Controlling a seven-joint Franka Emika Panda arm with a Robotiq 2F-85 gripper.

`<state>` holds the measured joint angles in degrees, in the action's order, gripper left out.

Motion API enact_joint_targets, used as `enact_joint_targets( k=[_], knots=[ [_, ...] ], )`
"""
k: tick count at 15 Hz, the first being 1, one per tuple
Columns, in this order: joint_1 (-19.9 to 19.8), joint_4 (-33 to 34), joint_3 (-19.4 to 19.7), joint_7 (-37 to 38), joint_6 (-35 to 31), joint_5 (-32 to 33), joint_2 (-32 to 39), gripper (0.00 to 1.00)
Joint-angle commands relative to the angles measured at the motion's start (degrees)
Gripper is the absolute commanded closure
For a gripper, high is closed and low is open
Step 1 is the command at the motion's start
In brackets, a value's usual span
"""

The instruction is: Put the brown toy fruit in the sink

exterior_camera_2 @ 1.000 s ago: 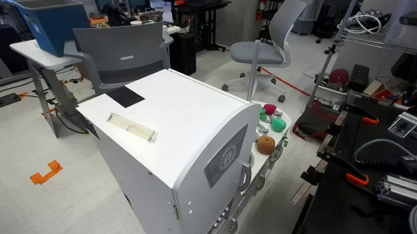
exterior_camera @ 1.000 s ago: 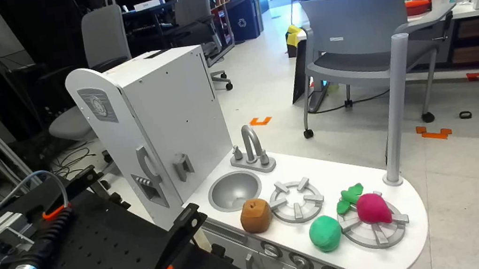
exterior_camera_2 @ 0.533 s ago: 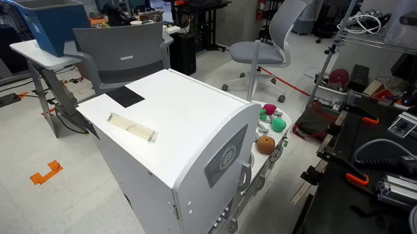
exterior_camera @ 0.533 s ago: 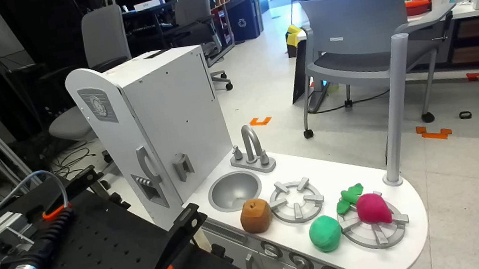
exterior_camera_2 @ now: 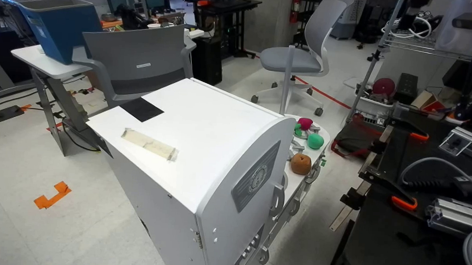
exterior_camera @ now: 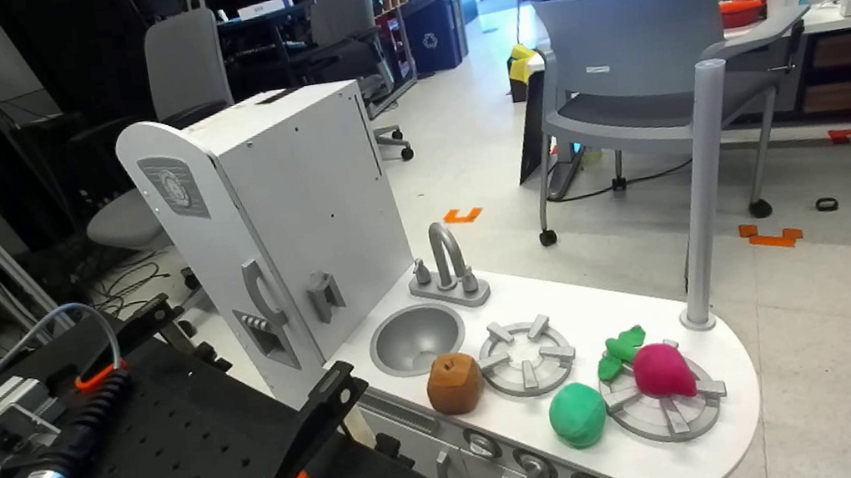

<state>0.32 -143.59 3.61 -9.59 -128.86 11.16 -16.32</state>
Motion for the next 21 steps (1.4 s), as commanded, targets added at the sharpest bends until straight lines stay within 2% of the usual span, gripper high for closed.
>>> enact_joint_targets(
  k=[1,4,10,12,16,21],
  knots=[
    [-1.38,6.14,0.19,-0.95,-9.86,0.55,15.21,0.00],
    [-1.96,10.92,-0.24,-0.97,-13.97,0.35,27.25,0.00],
    [-2.18,25.31,-0.93,-0.50,-12.85,-0.69,49.14,0.00],
    [-1.27,30.22,-0.22,0.73,-12.88,0.79,55.48,0.00],
    [0.16,39.98,0.90,1.41,-12.74,2.07,67.00,0.00],
    [1.18,49.60,1.24,0.86,-10.67,2.68,76.91,0.00]
  ],
)
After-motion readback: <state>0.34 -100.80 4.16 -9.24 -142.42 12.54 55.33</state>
